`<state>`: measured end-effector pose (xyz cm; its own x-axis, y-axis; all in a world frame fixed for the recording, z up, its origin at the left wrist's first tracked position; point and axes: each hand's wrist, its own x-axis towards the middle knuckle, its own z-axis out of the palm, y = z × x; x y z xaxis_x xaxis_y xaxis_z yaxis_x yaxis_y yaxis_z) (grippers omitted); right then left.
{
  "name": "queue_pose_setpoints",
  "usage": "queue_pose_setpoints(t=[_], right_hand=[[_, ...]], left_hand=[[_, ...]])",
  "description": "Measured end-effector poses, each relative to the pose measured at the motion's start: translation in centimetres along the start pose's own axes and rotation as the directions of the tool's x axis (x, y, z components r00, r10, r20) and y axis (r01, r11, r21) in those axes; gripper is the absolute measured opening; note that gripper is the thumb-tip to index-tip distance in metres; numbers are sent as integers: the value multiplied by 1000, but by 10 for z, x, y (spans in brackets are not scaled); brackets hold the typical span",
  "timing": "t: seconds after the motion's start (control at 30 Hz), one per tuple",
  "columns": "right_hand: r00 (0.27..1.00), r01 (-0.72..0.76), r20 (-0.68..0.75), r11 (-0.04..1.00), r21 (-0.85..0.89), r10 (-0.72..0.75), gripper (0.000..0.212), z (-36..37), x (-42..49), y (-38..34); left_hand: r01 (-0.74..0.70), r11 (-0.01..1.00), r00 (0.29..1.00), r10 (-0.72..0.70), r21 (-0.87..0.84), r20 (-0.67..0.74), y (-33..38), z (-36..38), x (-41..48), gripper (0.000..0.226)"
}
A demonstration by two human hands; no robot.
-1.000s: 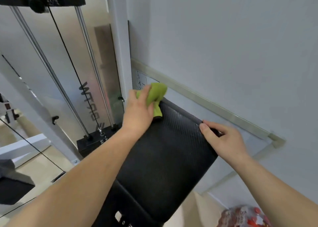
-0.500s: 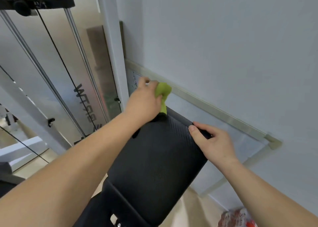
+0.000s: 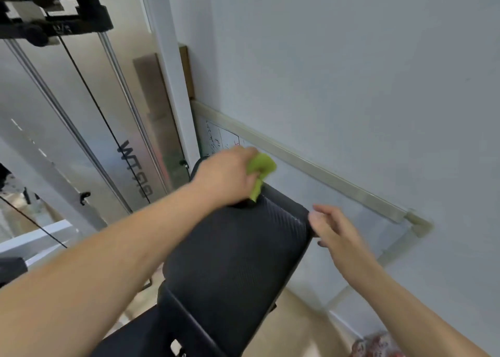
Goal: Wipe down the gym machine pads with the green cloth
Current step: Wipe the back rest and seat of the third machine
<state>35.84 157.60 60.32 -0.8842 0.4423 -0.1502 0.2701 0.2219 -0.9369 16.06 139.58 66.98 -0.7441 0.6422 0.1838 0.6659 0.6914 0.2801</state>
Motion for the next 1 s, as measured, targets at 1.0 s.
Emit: queue_pose_setpoints(t=[1.0], right_hand=[[1000,-30,-3,999,34,30,18,19,6,-6]], left_hand=[[-212,938,961,251,-275,115,88,21,-34,45]])
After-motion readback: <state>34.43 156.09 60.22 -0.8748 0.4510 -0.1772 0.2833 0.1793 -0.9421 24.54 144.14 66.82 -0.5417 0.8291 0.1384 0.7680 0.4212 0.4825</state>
